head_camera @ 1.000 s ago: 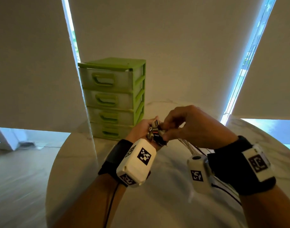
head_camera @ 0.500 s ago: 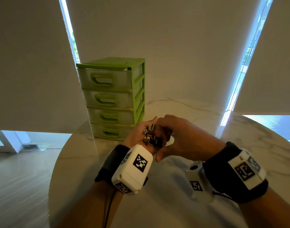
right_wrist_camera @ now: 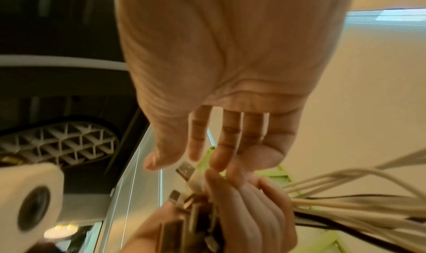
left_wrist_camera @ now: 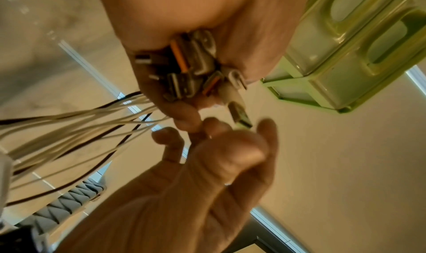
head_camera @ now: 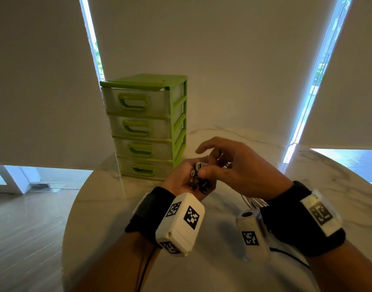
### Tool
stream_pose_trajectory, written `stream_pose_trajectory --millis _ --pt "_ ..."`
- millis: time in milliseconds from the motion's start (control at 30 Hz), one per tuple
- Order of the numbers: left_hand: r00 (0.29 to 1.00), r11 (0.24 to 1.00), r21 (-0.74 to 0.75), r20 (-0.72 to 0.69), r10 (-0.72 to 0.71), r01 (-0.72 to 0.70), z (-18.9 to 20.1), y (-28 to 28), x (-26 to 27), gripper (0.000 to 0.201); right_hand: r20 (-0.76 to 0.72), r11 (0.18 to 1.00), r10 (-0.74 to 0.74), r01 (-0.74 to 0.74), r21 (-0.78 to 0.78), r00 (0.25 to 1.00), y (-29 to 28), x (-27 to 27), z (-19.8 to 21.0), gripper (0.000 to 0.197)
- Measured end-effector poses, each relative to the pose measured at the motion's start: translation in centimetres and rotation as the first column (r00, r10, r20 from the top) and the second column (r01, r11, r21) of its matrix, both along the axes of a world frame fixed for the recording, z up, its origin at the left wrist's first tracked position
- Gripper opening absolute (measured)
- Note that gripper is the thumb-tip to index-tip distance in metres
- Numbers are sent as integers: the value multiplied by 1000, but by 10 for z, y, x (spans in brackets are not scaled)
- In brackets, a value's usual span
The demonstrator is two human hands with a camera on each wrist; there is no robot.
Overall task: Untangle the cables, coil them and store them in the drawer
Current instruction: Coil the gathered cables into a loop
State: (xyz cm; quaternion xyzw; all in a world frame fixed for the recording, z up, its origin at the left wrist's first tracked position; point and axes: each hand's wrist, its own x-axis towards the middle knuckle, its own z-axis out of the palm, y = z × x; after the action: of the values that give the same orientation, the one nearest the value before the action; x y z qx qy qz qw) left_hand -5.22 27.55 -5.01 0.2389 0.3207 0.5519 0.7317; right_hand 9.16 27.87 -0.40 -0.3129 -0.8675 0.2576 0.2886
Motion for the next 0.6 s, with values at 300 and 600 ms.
stream_pose_trajectory --millis 300,600 --pt "999 1000 10 44 -13 13 -3 -3 1 20 13 987 -115 113 110 993 -1 -14 -14 8" --pt "999 999 8 -27 -38 38 -3 6 -7 19 188 996 -27 10 88 982 -5 -12 -11 47"
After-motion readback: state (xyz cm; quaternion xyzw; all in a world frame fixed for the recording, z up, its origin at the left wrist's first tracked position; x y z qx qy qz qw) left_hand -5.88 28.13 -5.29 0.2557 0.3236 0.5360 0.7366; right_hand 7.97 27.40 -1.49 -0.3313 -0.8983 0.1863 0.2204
